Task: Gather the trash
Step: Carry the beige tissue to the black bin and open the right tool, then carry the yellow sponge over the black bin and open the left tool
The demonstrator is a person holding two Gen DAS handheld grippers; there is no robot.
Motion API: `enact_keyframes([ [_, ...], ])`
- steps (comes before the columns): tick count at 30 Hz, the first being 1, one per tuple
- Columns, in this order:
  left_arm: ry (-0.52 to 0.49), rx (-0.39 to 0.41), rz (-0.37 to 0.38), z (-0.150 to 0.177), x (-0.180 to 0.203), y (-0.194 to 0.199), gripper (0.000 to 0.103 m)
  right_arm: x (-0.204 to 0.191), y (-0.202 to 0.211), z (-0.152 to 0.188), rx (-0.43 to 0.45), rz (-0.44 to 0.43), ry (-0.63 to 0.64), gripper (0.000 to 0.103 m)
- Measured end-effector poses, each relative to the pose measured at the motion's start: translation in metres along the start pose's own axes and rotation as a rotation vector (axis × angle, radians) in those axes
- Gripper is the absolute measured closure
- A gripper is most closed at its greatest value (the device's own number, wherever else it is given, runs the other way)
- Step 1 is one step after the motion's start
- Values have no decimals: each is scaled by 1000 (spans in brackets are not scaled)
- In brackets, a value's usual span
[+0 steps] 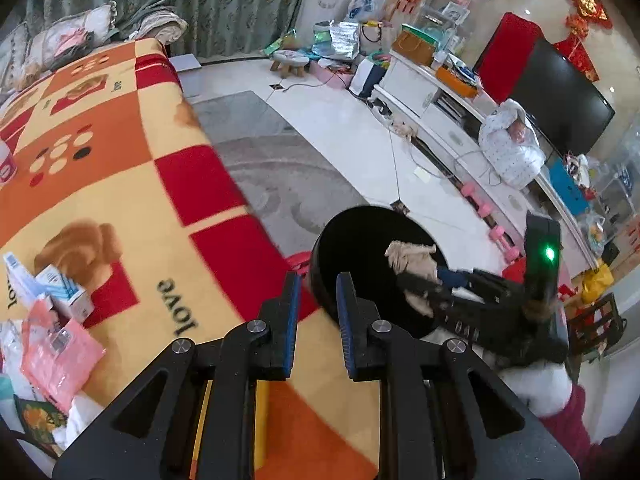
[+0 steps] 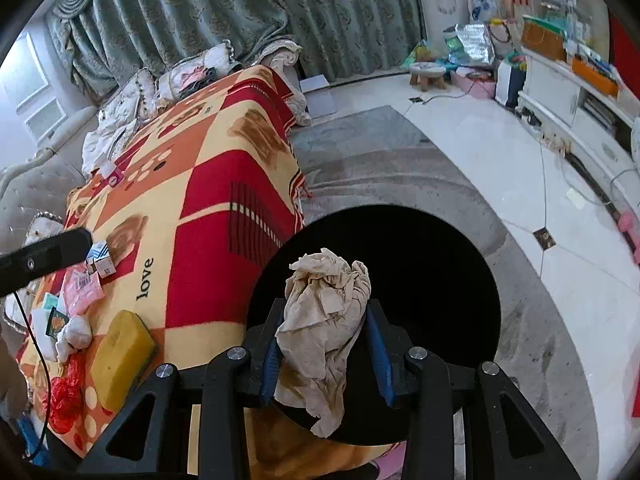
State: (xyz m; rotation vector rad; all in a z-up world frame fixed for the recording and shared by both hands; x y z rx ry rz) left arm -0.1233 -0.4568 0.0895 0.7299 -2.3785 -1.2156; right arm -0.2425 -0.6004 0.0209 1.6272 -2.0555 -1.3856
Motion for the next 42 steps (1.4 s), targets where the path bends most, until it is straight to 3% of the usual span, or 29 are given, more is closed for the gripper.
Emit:
enact_keyframes([
  [1,-7,3,-16,6,-8,3,83,2,-4,1,-4,-8,-6,64],
  [3,-14,11,-56,15,-17,6,63,6,-9,5,-12,-19,-20,59],
  [4,-16,9,-65,21,-22,5,45,8,-12,6,-13,-28,-29,59],
  [5,-10,0,-63,28,-27,5,38,10,-14,7,-12,-32,-41,58],
  [7,-7,-34,-63,44,-32,-2,38,16,-20,7,-21,-43,-77,56],
  [10,-42,-78,-133,66,-37,-15,38,20,-23,8,-31,-70,-120,56],
  [17,-101,-132,-233,97,-42,-37,38,8,-18,14,-37,-73,-76,54],
  [20,-88,-178,-206,103,-40,-49,38,9,-18,15,-35,-85,-89,53],
  [23,-117,-192,-239,109,-35,-54,41,5,-17,14,-35,-88,-83,53],
  [26,-102,-187,-204,105,-31,-46,47,3,-15,13,-35,-83,-74,52],
  [34,-63,-99,-47,46,8,-8,46,16,2,5,0,-37,-78,49],
  [42,15,-86,199,-2,61,-25,38,34,27,1,49,3,-90,42],
])
Point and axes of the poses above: each gripper's, at about its wrist camera, not at the fingertips, and y roughly against the way its jaws point, x to its right, z to its underside, the point moved 4 cm from there along -y, roughly the way its jaws point, and after that the axes turned 12 degrees about -z, right-handed, at the moved point
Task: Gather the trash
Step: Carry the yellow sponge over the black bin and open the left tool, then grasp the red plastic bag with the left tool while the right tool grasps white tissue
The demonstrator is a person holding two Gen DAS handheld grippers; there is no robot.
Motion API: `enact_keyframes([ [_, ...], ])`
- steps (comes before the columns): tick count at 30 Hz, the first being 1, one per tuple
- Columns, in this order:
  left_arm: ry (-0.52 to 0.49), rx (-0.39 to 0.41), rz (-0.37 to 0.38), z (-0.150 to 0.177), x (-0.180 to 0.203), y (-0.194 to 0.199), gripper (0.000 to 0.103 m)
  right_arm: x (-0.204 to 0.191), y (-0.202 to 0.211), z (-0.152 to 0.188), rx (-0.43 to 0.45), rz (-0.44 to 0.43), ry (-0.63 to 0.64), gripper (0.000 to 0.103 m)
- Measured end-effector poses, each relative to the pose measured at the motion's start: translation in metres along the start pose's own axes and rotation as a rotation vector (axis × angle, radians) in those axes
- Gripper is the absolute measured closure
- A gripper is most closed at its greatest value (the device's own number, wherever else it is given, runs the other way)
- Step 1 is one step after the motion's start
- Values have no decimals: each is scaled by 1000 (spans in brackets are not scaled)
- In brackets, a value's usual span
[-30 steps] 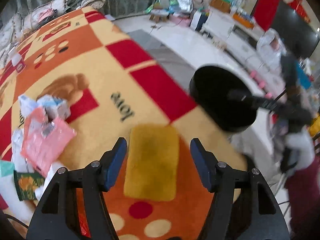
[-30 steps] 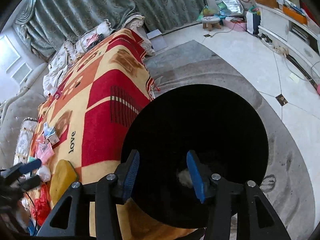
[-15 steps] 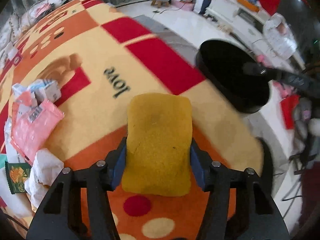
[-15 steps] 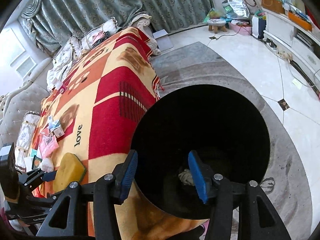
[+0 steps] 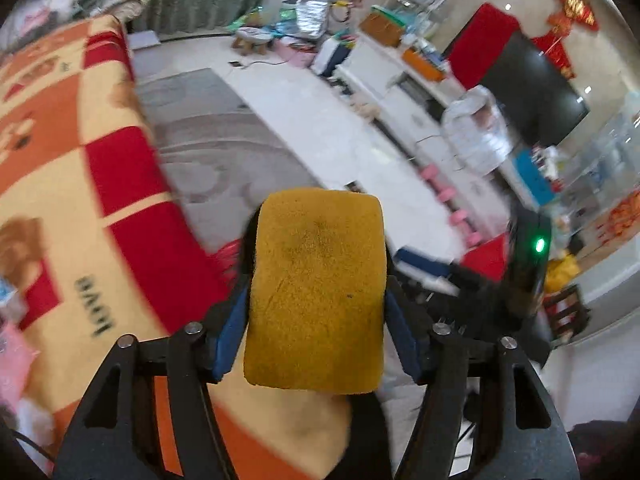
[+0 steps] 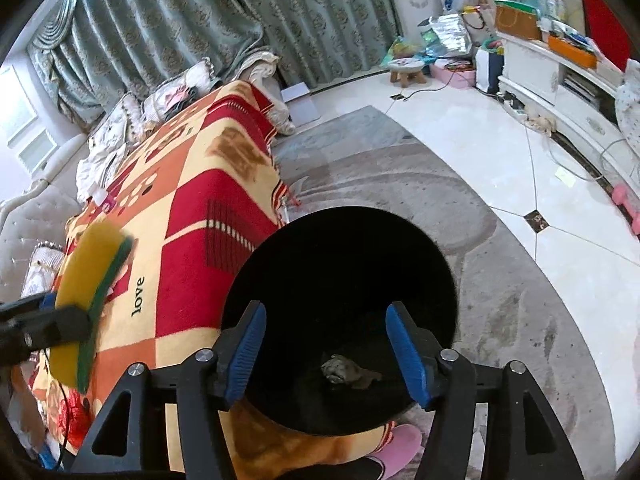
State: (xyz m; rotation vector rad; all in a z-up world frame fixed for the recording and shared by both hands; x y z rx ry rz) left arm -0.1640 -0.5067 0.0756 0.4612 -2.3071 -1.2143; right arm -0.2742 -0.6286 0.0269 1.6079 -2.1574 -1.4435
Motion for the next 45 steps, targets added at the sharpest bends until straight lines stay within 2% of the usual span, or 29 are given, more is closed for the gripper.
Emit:
enact_keyframes([
  [2,32,-17,30,-5,3,-6,38,6,4,0,11,5,-15,41],
  [7,56,-32,7,-4,-6,-4,37,15,12,3,30,10,-45,39],
  [9,39,-25,-38,1,-11,3,37,14,12,3,28,7,-45,39],
  [17,-16,43,-323,30,-44,37,37,-16,-6,9,-15,-27,21,38],
  [21,-17,81,-388,39,-58,56,37,-44,-14,17,-42,-49,75,38],
  [25,13,114,-389,49,-79,86,37,-75,-19,24,-61,-85,117,38],
  [32,83,147,-435,75,-123,134,37,-145,-35,49,-123,-169,226,38],
  [40,251,142,-476,137,-193,170,37,-207,-65,84,-228,-239,334,38],
  [45,287,104,-486,177,-210,172,37,-238,-80,100,-274,-275,378,38],
])
Point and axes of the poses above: each gripper's, at about its wrist camera, not at the fingertips, and y roughly against the way its jaws point, x to its right, z to its underside, the point moved 4 cm from there along -y, roughly the way its jaws point, and after that the axes turned 12 degrees about -z, right-handed, at the moved point
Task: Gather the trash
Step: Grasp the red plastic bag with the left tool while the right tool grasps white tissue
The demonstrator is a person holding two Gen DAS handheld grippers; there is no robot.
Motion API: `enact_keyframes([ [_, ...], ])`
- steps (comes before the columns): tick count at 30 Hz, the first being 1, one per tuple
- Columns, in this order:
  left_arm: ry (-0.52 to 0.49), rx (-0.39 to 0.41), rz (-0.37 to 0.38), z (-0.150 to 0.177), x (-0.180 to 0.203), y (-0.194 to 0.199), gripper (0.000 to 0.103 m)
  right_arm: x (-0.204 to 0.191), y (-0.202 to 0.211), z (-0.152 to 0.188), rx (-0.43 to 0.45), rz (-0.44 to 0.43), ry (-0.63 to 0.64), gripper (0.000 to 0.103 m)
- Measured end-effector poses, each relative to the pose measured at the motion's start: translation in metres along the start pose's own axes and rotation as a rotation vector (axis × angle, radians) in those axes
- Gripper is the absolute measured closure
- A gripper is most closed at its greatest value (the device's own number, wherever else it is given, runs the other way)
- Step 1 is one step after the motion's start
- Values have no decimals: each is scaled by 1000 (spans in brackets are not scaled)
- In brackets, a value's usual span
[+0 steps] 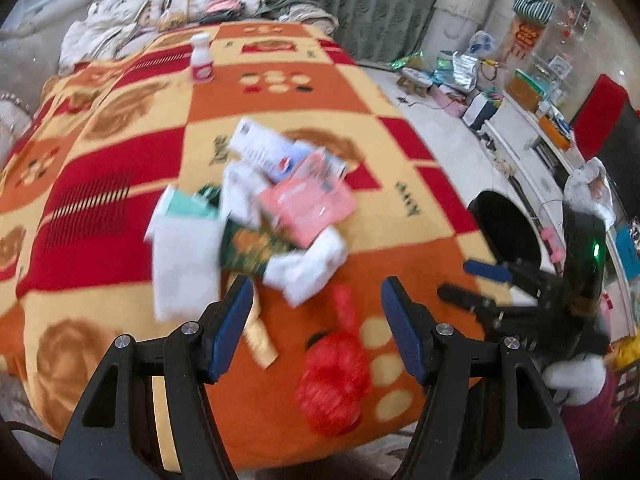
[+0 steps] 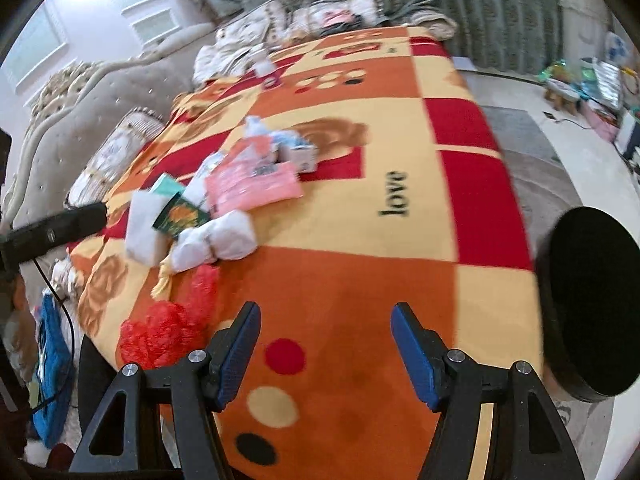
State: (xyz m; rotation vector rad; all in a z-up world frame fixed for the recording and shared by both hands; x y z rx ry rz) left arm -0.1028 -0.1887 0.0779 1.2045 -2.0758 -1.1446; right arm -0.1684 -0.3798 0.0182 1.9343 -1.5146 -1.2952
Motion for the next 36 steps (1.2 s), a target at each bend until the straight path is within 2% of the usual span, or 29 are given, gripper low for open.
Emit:
enact_keyframes([
  [3,-6,-23,11,21,-7,-4,37,-10,-13,-3,-23,-7,17,38],
  [9,-24,-71,96,50,7,-18,37,-17,-29,-14,-45,-7,28,38],
  [16,-80,-106,108,64,29,-43,37,-18,-35,-20,-52,-5,23,38],
  [19,-70,-124,129,67,30,-52,39,-17,-38,-22,-51,-14,13,38],
  [20,-60,-128,139,68,29,-55,51,-18,-38,-22,-51,-18,11,38],
  [22,-40,-149,148,68,24,-59,64,-19,-41,-24,-51,-29,7,37],
  [25,2,-141,167,64,11,-50,67,-24,-48,-27,-55,-48,8,38],
  [31,22,-67,120,51,-19,-17,67,-44,-68,-37,-63,-110,32,37],
  [36,75,-45,44,45,-51,-13,67,-59,-93,-43,-83,-166,31,37],
])
Point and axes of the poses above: each gripper's, at about its wrist camera, not at the fingertips, and y roughly against the way its jaws point, x to its right, z to its underside, the point moved 4 cm from there along -y, roughly the way its jaws point, and after that the axes turned 12 degrees about -z, right-handed, at the moved point
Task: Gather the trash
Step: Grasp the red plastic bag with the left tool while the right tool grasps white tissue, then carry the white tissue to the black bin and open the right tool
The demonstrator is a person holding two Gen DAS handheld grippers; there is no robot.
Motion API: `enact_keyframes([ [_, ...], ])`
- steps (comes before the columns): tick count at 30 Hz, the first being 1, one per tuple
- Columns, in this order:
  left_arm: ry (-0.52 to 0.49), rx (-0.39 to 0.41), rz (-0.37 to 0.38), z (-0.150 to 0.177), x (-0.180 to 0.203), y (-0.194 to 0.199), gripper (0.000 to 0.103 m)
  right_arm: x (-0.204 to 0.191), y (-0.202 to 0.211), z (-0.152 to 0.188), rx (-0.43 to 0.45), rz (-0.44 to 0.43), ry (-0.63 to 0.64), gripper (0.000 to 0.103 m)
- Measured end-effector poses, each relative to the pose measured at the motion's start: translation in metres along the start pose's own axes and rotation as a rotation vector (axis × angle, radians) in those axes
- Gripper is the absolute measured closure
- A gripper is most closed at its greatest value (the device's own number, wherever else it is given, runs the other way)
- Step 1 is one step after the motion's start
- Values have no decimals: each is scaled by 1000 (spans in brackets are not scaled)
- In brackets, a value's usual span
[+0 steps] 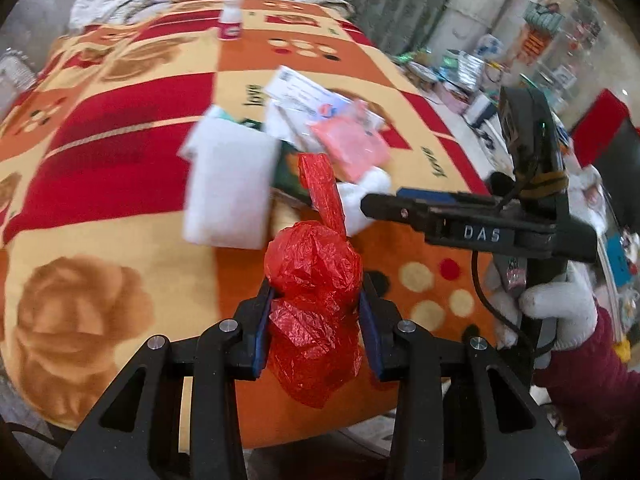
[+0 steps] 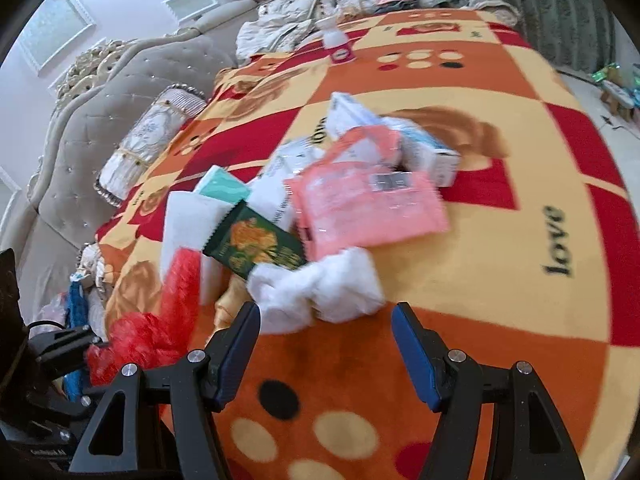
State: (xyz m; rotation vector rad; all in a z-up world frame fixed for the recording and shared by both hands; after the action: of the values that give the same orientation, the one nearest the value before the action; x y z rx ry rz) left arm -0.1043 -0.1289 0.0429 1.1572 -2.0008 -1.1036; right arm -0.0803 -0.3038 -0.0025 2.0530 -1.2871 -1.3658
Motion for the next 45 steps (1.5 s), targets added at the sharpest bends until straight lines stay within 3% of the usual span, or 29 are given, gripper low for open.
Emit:
enact_keyframes([
  [5,30,10,-17,-4,-8,-2,67,1,-24,-2,-26,10,-2,38],
  [7,23,17,-17,-6,-4,-1,67,1,-23,-2,-5,36,13,53],
  [12,-3,35,-13,-10,9,2,67,0,-8,3,9,42,47,63],
  [17,-31,69,-16,-20,27,8,67,-8,22,10,30,50,99,64],
  [33,-90,109,6,-45,78,10,67,0,97,19,147,60,89,63],
  [45,-174,119,72,-68,147,4,67,33,145,32,217,155,52,63],
])
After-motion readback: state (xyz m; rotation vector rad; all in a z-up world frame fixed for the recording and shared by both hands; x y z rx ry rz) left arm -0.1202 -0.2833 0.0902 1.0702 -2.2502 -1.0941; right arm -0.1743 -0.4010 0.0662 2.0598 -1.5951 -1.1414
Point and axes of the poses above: each gripper's, at about its wrist camera, not at the fingertips, and y roughly against the way its jaws point, x to its right, z to its underside, the point moved 4 cm from there along -y, roughly the way its jaws point, and after that the axes turned 12 degrees about -z, right-handed, at the moved point
